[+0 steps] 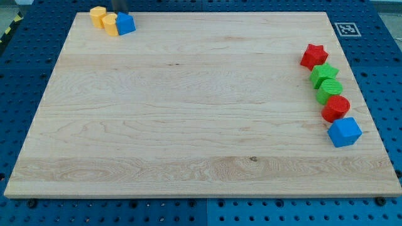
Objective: Move the blue cube to the bottom center
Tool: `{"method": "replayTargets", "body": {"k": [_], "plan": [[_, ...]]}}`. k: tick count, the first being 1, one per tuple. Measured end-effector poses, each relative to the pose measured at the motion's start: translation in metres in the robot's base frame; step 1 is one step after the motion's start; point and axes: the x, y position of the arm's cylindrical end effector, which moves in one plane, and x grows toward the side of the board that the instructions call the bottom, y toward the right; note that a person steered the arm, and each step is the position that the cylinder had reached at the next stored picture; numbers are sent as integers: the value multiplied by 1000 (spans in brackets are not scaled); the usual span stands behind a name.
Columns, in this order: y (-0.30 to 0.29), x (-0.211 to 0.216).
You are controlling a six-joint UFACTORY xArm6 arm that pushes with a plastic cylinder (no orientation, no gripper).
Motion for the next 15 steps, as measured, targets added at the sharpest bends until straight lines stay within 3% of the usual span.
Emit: {"method": "replayTargets", "body": {"k": [1, 4, 5, 8, 9, 10, 12, 15], "plan": [[45, 0], [392, 8], [456, 79], [500, 327], [500, 375], [500, 379], [500, 337], [468, 338]]}}
